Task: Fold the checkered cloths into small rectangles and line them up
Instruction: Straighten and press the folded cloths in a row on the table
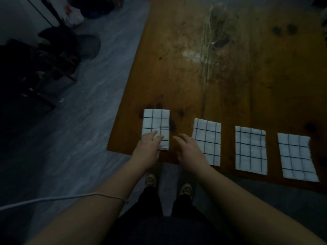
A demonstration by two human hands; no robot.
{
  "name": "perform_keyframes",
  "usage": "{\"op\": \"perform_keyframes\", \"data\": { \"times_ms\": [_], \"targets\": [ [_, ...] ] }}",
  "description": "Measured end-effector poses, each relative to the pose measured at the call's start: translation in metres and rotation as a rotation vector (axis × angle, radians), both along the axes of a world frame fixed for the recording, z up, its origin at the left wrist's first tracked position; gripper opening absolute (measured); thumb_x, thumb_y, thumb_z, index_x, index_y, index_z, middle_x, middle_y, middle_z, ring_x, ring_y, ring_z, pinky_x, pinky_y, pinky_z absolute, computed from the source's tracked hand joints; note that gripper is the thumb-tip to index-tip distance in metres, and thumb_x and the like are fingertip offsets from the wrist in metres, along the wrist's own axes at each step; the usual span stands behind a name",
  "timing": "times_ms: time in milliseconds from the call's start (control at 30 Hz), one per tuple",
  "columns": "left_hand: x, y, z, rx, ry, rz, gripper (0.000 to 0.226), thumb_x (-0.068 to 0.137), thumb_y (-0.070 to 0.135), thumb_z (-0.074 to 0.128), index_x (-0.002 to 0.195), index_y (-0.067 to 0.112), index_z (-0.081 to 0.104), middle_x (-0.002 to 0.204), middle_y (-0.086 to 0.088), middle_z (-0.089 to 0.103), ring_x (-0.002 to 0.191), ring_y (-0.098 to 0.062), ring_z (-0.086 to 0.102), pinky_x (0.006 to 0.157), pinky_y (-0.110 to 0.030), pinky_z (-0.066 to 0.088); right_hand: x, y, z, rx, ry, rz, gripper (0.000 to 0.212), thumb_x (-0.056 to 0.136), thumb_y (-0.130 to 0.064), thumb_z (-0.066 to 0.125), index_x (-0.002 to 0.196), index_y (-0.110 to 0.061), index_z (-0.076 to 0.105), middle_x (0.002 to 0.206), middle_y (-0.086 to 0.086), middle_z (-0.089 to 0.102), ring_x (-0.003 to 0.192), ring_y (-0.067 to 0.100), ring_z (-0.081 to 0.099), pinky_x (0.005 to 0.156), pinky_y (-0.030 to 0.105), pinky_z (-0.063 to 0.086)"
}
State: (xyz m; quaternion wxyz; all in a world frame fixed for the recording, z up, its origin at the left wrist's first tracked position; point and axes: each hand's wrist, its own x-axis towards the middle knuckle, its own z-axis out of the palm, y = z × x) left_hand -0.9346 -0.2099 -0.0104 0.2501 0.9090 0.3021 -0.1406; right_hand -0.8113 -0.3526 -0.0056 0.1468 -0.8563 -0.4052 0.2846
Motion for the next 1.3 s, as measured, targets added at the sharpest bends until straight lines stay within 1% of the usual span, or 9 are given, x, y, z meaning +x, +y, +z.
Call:
{"op": "perform_keyframes", "data": {
  "times_ms": [167, 267, 367, 533, 667, 767, 867, 1100, 1300],
  "targets": [
    [-0.017, 0.041, -0.012, 0.026, 0.079, -0.066, 0.069, 0.098, 0.029, 0.062, 0.159, 0.028, 0.029, 0.168, -0.007, 0.016, 0.153, -0.029, 0.014, 0.123, -0.046, 0.022, -0.031, 0.042, -0.013, -0.046, -0.024, -0.035, 0.063, 0.099, -0.023, 0.058, 0.155, -0.032, 0.031, 0.165, -0.001, 0.022, 0.151, 0.021, 0.019, 0.120, 0.042, 0.026],
    [-0.021, 0.050, -0.015, 0.011, 0.071, -0.098, 0.069, 0.097, 0.028, 0.063, 0.158, 0.028, 0.030, 0.168, -0.006, 0.016, 0.154, -0.028, 0.013, 0.124, -0.047, 0.021, -0.043, 0.055, -0.019, -0.092, -0.027, -0.062, 0.068, 0.095, -0.019, 0.061, 0.155, -0.033, 0.031, 0.165, -0.001, 0.021, 0.152, 0.021, 0.016, 0.121, 0.044, 0.023],
    [-0.026, 0.056, -0.017, 0.021, 0.057, -0.101, 0.063, 0.099, 0.030, 0.061, 0.156, 0.028, 0.034, 0.167, -0.006, 0.021, 0.151, -0.029, 0.018, 0.122, -0.046, 0.025, -0.049, 0.059, -0.022, -0.145, -0.057, -0.041, 0.073, 0.092, -0.018, 0.065, 0.155, -0.032, 0.030, 0.165, 0.000, 0.021, 0.153, 0.022, 0.014, 0.122, 0.045, 0.020],
    [-0.029, 0.054, -0.015, -0.033, 0.065, -0.145, 0.067, 0.098, 0.029, 0.062, 0.158, 0.028, 0.031, 0.168, -0.005, 0.018, 0.154, -0.027, 0.013, 0.124, -0.046, 0.021, -0.052, 0.054, -0.024, -0.134, -0.062, -0.049, 0.076, 0.090, -0.013, 0.068, 0.155, -0.028, 0.030, 0.166, 0.002, 0.020, 0.153, 0.022, 0.013, 0.122, 0.041, 0.020],
    [-0.025, 0.043, -0.017, -0.052, 0.057, -0.203, 0.065, 0.099, 0.030, 0.060, 0.157, 0.029, 0.032, 0.169, -0.004, 0.017, 0.155, -0.026, 0.011, 0.125, -0.046, 0.019, -0.053, 0.035, -0.022, -0.137, -0.086, -0.079, 0.076, 0.090, -0.016, 0.070, 0.154, -0.027, 0.031, 0.165, 0.002, 0.021, 0.153, 0.022, 0.016, 0.121, 0.040, 0.021],
    [-0.018, 0.030, -0.020, -0.045, 0.042, -0.235, 0.065, 0.099, 0.027, 0.061, 0.157, 0.031, 0.032, 0.169, -0.003, 0.017, 0.156, -0.026, 0.010, 0.125, -0.045, 0.018, -0.054, 0.017, -0.022, -0.146, -0.100, -0.114, 0.071, 0.094, -0.016, 0.066, 0.155, -0.025, 0.031, 0.165, 0.002, 0.022, 0.152, 0.021, 0.017, 0.121, 0.039, 0.022],
    [-0.013, 0.019, -0.022, -0.020, 0.042, -0.273, 0.066, 0.098, 0.030, 0.062, 0.157, 0.032, 0.031, 0.168, -0.003, 0.018, 0.155, -0.026, 0.013, 0.125, -0.045, 0.019, -0.053, 0.005, -0.022, -0.139, -0.102, -0.152, 0.070, 0.094, -0.016, 0.065, 0.155, -0.025, 0.031, 0.165, 0.002, 0.022, 0.152, 0.020, 0.017, 0.121, 0.038, 0.022],
    [-0.011, 0.020, -0.020, -0.006, 0.046, -0.267, 0.069, 0.096, 0.036, 0.063, 0.157, 0.032, 0.031, 0.167, -0.003, 0.020, 0.152, -0.026, 0.018, 0.123, -0.045, 0.021, -0.047, 0.005, -0.022, -0.121, -0.103, -0.162, 0.071, 0.094, -0.015, 0.065, 0.155, -0.025, 0.030, 0.165, 0.002, 0.021, 0.152, 0.021, 0.016, 0.121, 0.039, 0.022],
    [-0.015, 0.027, -0.022, -0.006, 0.040, -0.241, 0.067, 0.096, 0.037, 0.063, 0.156, 0.032, 0.032, 0.167, -0.002, 0.022, 0.152, -0.025, 0.020, 0.124, -0.046, 0.023, -0.045, 0.011, -0.025, -0.098, -0.100, -0.147, 0.070, 0.090, -0.019, 0.071, 0.149, -0.030, 0.036, 0.162, -0.002, 0.025, 0.150, 0.020, 0.019, 0.119, 0.039, 0.027]
  ]
}}
